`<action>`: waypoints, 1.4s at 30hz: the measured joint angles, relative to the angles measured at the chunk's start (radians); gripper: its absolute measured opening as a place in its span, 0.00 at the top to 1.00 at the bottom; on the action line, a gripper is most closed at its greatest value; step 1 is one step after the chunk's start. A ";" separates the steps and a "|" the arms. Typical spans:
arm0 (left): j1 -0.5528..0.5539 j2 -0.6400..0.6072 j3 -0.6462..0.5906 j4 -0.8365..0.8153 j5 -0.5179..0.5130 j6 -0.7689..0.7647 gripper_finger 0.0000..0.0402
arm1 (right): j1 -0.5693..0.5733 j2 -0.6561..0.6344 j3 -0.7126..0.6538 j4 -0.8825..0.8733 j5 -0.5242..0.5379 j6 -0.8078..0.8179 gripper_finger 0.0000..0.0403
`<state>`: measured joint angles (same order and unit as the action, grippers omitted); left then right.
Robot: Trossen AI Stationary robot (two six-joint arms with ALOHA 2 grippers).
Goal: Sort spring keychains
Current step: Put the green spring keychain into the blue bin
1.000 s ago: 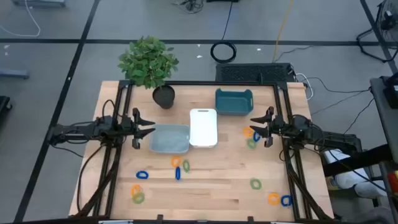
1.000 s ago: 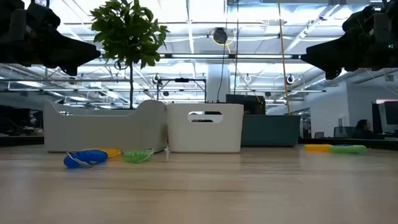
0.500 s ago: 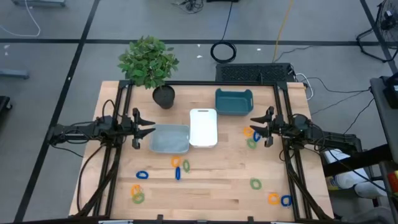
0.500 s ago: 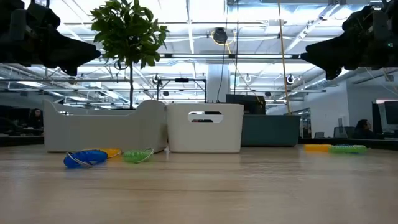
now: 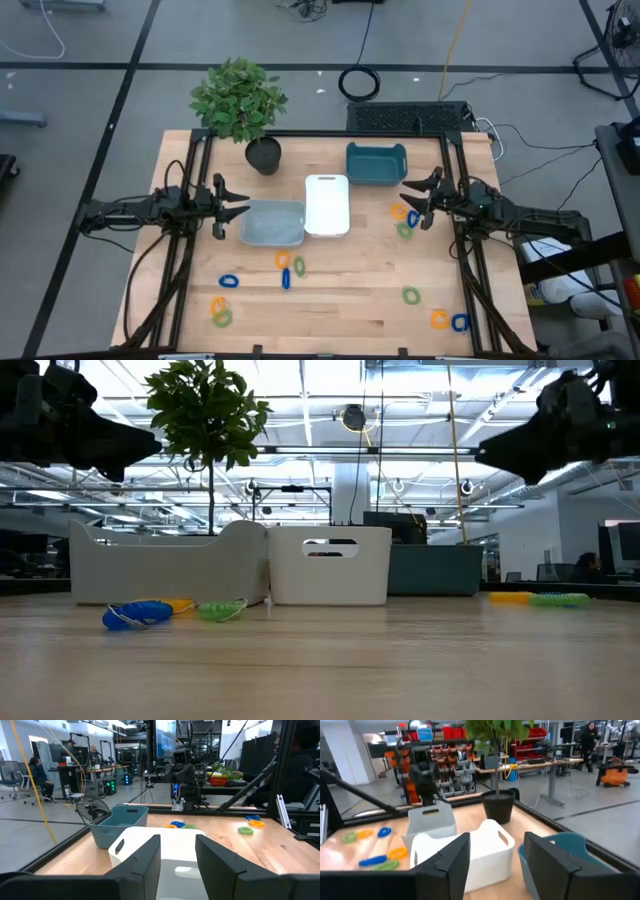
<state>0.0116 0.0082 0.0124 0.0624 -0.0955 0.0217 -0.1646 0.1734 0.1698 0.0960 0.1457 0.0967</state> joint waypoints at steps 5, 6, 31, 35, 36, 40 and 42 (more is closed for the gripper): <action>0.000 0.000 0.000 0.000 0.000 0.000 0.67 | 0.000 0.060 0.050 -0.005 0.037 0.015 0.52; 0.000 0.000 0.000 0.000 0.000 0.000 0.67 | 0.000 0.071 0.064 -0.005 0.040 0.015 0.52; 0.000 0.000 0.000 0.000 0.000 0.000 0.67 | 0.003 0.395 0.543 -0.292 0.063 0.128 0.51; 0.000 0.000 0.000 0.000 0.000 0.000 0.67 | 0.003 0.445 0.609 -0.385 0.063 0.128 0.51; 0.000 0.000 0.000 0.000 0.000 0.000 0.67 | 0.003 0.459 0.631 -0.416 0.063 0.128 0.51; 0.000 0.000 0.000 0.000 0.000 0.000 0.67 | 0.003 0.514 0.725 -0.542 0.061 0.139 0.51; 0.000 0.000 0.000 0.000 0.000 0.000 0.67 | 0.003 0.541 0.769 -0.600 0.060 0.138 0.51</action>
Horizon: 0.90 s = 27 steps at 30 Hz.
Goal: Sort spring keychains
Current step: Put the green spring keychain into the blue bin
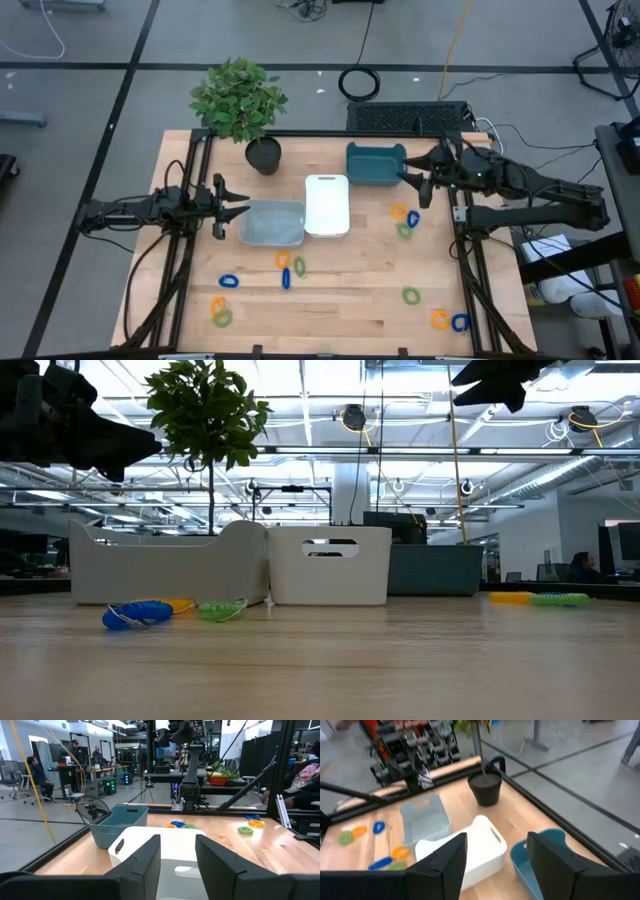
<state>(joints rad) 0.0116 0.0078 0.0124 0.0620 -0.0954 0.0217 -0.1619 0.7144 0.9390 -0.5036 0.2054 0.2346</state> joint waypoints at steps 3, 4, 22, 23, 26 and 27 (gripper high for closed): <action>0.000 0.000 0.000 0.000 0.000 0.000 0.67 | 0.000 0.038 0.067 -0.089 -0.005 -0.023 0.51; 0.000 0.000 0.000 0.000 0.000 0.000 0.67 | 0.000 0.050 0.089 -0.121 -0.019 -0.032 0.51; 0.000 0.000 0.000 0.000 0.000 0.000 0.67 | 0.000 0.288 0.341 -0.683 -0.137 -0.064 0.51; 0.000 0.000 0.000 0.000 0.000 0.000 0.67 | 0.000 0.300 0.351 -0.714 -0.140 -0.064 0.51; 0.000 0.000 0.000 0.000 0.000 0.000 0.67 | 0.000 0.328 0.364 -0.777 -0.165 -0.056 0.51; 0.000 0.000 0.000 0.000 0.000 0.000 0.67 | 0.000 0.335 0.364 -0.790 -0.177 -0.040 0.51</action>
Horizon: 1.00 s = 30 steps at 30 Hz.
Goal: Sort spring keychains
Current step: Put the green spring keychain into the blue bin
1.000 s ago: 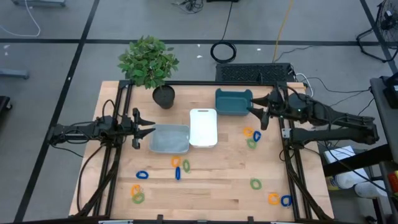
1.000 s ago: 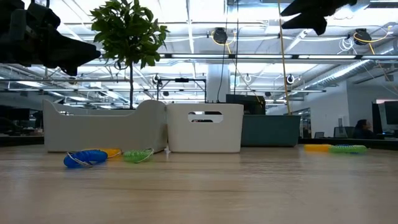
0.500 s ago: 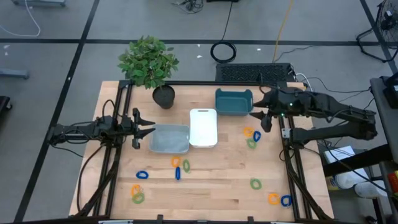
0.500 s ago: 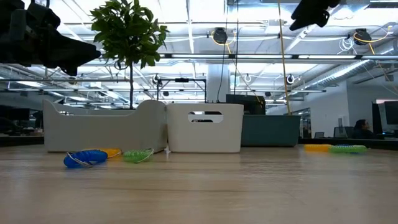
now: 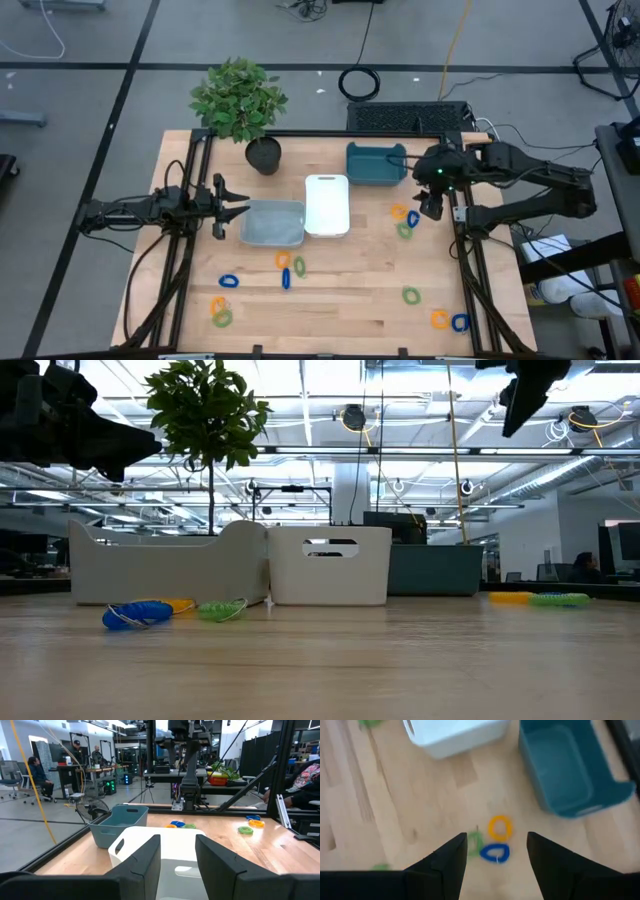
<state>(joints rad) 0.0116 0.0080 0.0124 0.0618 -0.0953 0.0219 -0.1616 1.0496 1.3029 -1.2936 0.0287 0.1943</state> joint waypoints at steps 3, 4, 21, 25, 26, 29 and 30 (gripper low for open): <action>0.000 0.000 0.000 0.000 0.000 0.000 0.67 | 0.000 0.025 0.000 -0.033 -0.051 0.041 0.51; 0.000 0.000 0.000 0.000 0.000 0.000 0.67 | 0.000 0.033 0.000 -0.045 -0.082 0.049 0.51; 0.000 0.000 0.000 0.000 0.000 0.000 0.67 | 0.244 0.114 0.000 -0.087 -0.100 0.030 0.51; 0.000 0.000 0.000 0.000 0.000 0.000 0.67 | 0.290 0.128 -0.022 -0.071 -0.074 0.063 0.51; 0.000 0.000 0.000 0.000 0.000 0.000 0.67 | 0.297 0.129 -0.035 -0.062 -0.074 0.069 0.51; 0.000 0.000 0.000 0.000 0.000 0.000 0.67 | 0.307 0.128 -0.088 -0.030 -0.076 0.077 0.51; 0.000 0.000 0.000 0.000 0.000 0.000 0.67 | 0.308 0.128 -0.108 -0.025 -0.077 0.078 0.51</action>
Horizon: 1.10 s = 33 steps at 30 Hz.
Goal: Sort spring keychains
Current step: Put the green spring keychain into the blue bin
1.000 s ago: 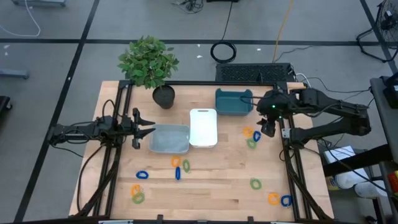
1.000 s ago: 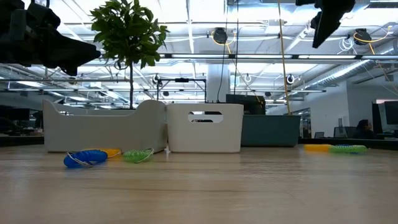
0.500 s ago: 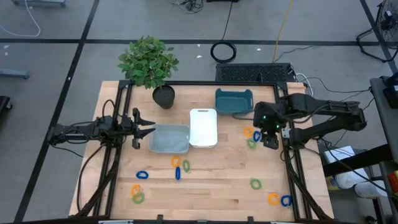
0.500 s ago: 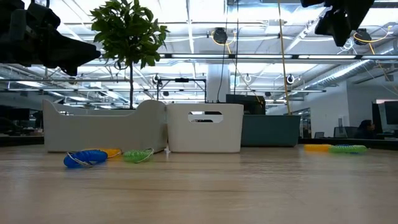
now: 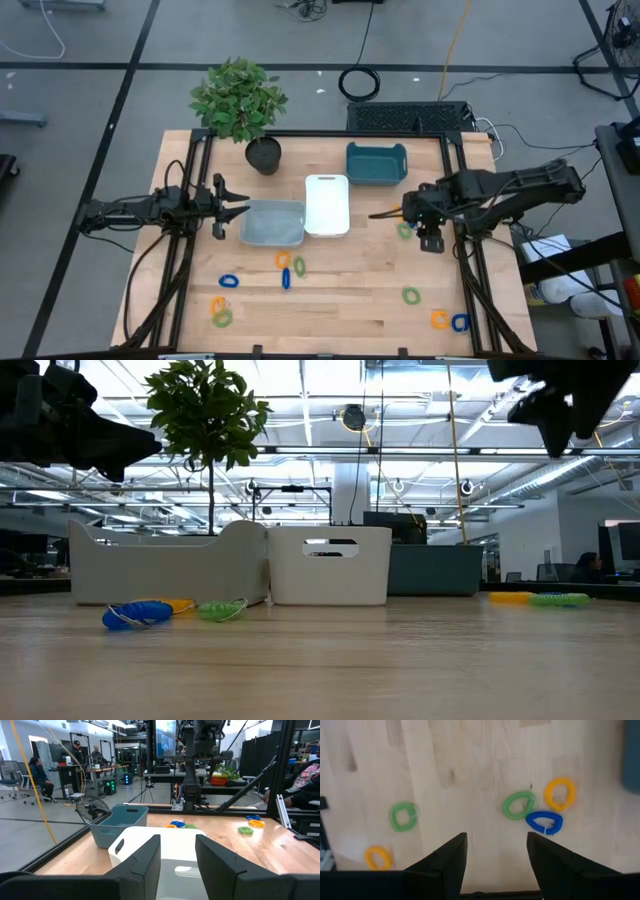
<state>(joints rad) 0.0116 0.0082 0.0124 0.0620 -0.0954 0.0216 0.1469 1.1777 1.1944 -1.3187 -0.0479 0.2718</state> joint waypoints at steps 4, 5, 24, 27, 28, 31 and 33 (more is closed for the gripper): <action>0.000 0.000 0.000 0.000 0.000 0.000 0.67 | 0.000 -0.001 -0.087 0.032 -0.004 -0.003 0.51; 0.000 0.000 0.000 0.000 0.000 0.000 0.67 | 0.000 0.000 -0.111 0.046 -0.004 -0.007 0.51; 0.000 0.000 0.000 0.000 0.000 0.000 0.67 | 0.026 0.000 -0.395 0.363 0.050 0.060 0.51; 0.000 0.000 0.000 0.000 0.000 0.000 0.67 | 0.040 0.000 -0.425 0.400 0.053 0.082 0.51; 0.000 0.000 0.000 0.000 0.000 0.000 0.67 | 0.043 0.000 -0.437 0.415 0.053 0.090 0.51; 0.000 0.000 0.000 0.000 0.000 0.000 0.67 | 0.053 0.000 -0.472 0.463 0.078 0.104 0.51; 0.000 0.000 0.000 0.000 0.000 0.000 0.67 | 0.058 0.004 -0.488 0.493 0.098 0.106 0.51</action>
<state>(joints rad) 0.0116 0.0082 0.0124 0.0620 -0.0956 0.0218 0.2050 1.1821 0.7067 -0.8253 0.0497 0.3780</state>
